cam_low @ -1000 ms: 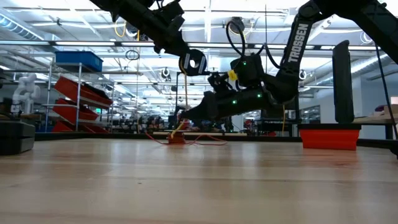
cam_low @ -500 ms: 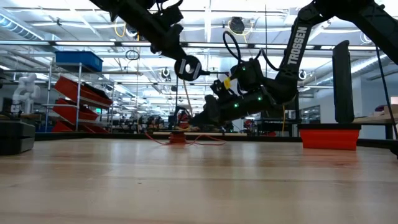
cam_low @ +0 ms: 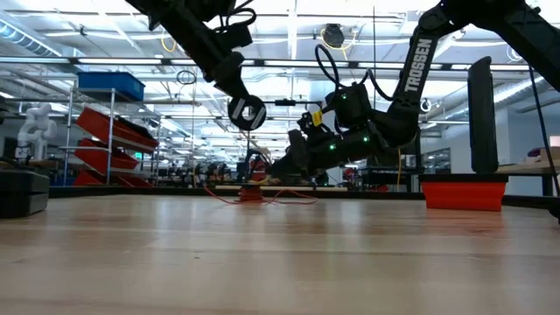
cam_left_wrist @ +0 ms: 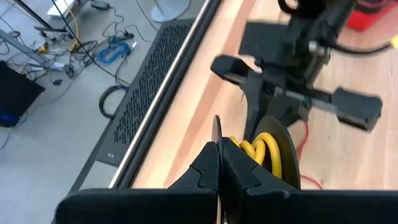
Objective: Coil cords
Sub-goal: Coil the yellow wire onto the black spool
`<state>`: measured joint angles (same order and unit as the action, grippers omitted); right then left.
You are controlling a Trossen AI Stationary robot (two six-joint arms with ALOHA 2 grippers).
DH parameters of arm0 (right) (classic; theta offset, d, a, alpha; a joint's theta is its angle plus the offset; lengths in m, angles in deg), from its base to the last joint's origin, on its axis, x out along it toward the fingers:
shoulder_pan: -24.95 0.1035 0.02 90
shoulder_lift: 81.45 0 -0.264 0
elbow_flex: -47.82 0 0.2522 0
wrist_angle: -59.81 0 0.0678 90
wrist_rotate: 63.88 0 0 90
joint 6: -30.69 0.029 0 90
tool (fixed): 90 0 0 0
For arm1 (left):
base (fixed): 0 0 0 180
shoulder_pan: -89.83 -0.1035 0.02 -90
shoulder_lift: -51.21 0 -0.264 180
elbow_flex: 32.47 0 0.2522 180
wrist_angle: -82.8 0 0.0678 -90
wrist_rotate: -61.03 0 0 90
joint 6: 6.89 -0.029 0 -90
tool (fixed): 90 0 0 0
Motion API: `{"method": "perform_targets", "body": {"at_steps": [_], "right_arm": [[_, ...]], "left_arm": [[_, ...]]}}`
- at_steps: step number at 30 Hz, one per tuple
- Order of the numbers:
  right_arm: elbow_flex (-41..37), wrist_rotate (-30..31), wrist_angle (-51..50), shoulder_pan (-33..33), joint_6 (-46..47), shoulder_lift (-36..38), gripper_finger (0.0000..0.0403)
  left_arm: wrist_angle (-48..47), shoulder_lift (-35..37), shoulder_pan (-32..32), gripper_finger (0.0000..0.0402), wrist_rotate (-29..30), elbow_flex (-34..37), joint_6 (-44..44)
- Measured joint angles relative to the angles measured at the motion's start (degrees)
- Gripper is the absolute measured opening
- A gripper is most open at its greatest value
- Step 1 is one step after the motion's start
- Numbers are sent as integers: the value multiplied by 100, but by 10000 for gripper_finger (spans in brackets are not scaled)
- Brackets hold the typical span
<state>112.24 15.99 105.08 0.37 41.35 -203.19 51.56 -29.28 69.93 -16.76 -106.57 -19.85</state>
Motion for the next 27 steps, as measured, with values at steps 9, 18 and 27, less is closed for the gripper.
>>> {"method": "perform_targets", "body": {"at_steps": [9,18,27], "right_arm": [[-5,-340,144,-11,372,406,0],[-3,-483,-128,226,312,1024,0],[-2,-34,-218,534,69,1226,1]], "left_arm": [[-284,0,0,0,-38,7,1],[-200,-153,0,0,575,213,-47],[608,-355,4,0,745,251,-91]]}}
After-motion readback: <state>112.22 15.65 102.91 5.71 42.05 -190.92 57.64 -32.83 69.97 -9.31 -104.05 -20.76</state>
